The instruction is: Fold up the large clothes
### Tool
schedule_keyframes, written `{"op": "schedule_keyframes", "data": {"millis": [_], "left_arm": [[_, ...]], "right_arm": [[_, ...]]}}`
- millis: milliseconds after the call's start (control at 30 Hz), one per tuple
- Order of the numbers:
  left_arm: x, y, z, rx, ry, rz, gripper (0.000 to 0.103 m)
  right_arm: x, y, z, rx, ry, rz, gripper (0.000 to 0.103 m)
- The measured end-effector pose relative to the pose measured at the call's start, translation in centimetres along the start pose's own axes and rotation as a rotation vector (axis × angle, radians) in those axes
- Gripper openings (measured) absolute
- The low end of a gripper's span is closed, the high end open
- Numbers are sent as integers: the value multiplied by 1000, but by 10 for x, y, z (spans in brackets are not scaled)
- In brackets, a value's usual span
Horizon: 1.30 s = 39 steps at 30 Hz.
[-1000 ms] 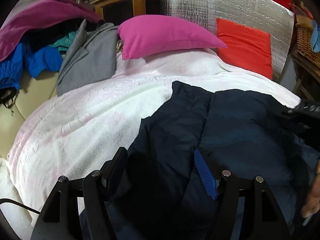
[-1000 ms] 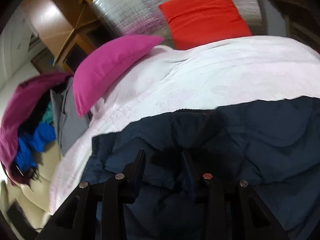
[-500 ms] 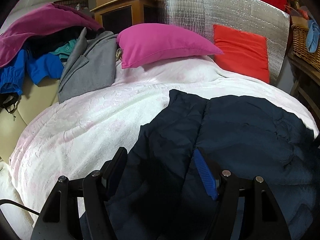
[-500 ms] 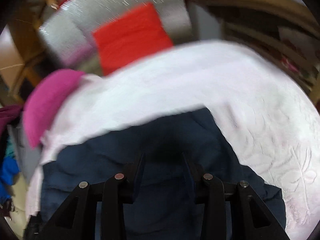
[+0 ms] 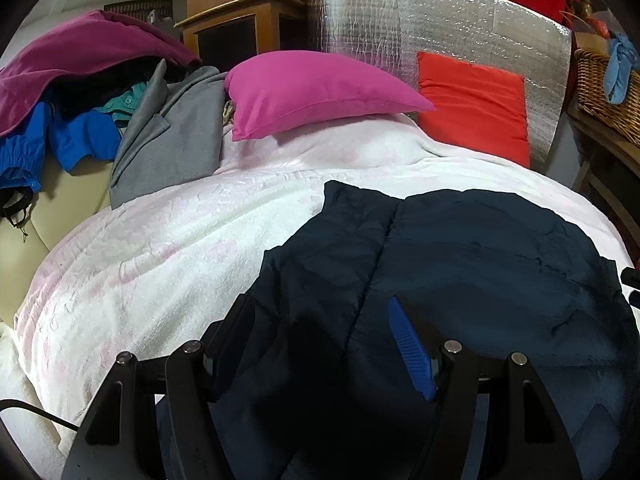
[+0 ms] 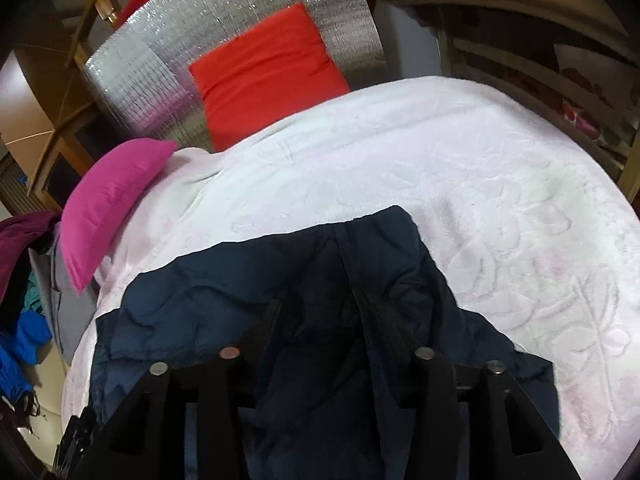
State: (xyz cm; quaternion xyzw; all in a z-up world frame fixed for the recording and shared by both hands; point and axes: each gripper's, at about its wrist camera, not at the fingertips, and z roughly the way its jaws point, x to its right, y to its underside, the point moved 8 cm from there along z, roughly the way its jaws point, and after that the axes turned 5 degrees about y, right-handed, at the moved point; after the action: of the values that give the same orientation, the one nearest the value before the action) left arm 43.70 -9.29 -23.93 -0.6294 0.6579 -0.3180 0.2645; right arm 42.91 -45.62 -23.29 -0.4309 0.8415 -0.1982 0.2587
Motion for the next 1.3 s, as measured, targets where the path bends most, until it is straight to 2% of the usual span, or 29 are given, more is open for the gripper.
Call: {"op": "schedule_keyframes", "data": {"millis": [100, 267, 500, 633, 667, 900, 933, 1000, 1033, 1133, 1200, 1300], "left_arm": [[2, 2, -3, 4, 2, 6, 70], [6, 5, -3, 2, 4, 16, 70], [8, 5, -4, 4, 3, 21, 70], [5, 5, -3, -4, 15, 16, 70], [4, 4, -3, -7, 19, 12, 70], [-13, 10, 9, -104, 78, -58, 71], [-16, 11, 10, -112, 83, -64, 71], [-21, 9, 9, -106, 73, -64, 71], [-24, 9, 9, -105, 68, -60, 71], [-29, 11, 18, -134, 70, -40, 77], [-29, 16, 27, -171, 76, -21, 78], [-29, 17, 27, -170, 76, -5, 79]], "right_arm": [[3, 9, -2, -29, -24, 13, 53], [10, 31, 26, -148, -22, 3, 53], [11, 28, -4, -113, -55, 7, 53], [28, 31, -24, -99, -64, 39, 54], [33, 32, -29, -97, -64, 50, 57], [63, 45, -52, -119, -177, 135, 57], [63, 48, -54, -126, -201, 130, 57], [60, 54, -58, -124, -225, 99, 42], [60, 57, -58, -124, -220, 83, 39], [58, 71, -45, -176, -185, 37, 39], [61, 81, -30, -223, -157, 32, 33], [62, 80, -31, -230, -171, 25, 33]]}}
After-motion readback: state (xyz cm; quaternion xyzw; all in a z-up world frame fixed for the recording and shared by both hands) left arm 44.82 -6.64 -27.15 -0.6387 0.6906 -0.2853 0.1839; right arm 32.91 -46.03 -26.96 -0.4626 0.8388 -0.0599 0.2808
